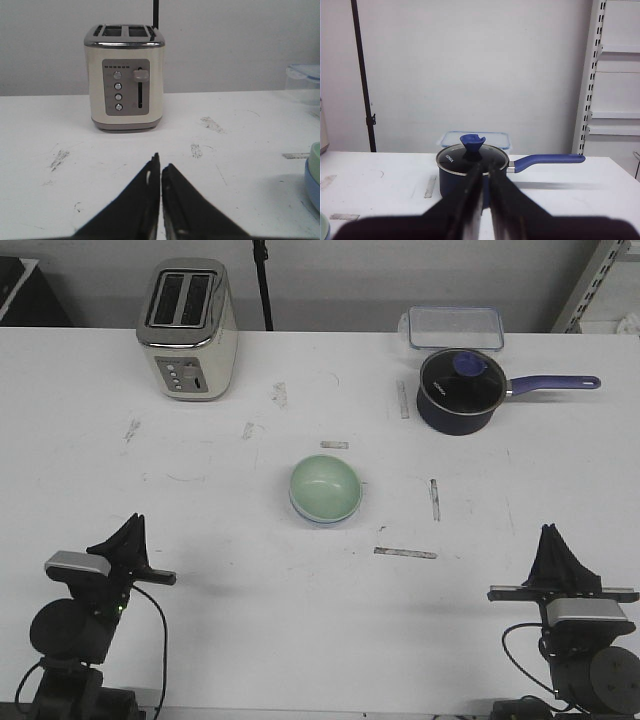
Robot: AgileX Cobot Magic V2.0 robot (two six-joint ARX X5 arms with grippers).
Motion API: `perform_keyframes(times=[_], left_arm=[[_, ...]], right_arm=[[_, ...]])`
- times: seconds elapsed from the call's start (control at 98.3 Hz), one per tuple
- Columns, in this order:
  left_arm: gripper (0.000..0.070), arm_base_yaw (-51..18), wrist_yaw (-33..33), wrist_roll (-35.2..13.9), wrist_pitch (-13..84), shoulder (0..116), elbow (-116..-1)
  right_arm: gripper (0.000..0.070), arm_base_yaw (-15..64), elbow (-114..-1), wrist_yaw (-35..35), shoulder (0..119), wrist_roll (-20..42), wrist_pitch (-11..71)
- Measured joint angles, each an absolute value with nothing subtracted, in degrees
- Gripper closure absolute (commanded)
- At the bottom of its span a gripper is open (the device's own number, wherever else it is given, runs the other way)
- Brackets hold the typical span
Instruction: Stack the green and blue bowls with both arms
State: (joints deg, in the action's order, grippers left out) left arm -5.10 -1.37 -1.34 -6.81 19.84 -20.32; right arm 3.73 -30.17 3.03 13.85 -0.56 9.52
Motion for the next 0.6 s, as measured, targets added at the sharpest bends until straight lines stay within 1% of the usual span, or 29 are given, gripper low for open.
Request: perform_keyframes(times=[0.254,0.6], left_arm=[[0.0699,-5.1,-1.4,-1.3,-3.5,10.0,-19.6],[0.0699,-5.1,-1.4,-1.3,-3.4,8.5,-19.6]], right_arm=[[0.0684,3.7,-30.2,3.0,13.8,-0.6,9.5],[0.0684,3.7,-30.2,3.0,13.8,-0.6,9.5]])
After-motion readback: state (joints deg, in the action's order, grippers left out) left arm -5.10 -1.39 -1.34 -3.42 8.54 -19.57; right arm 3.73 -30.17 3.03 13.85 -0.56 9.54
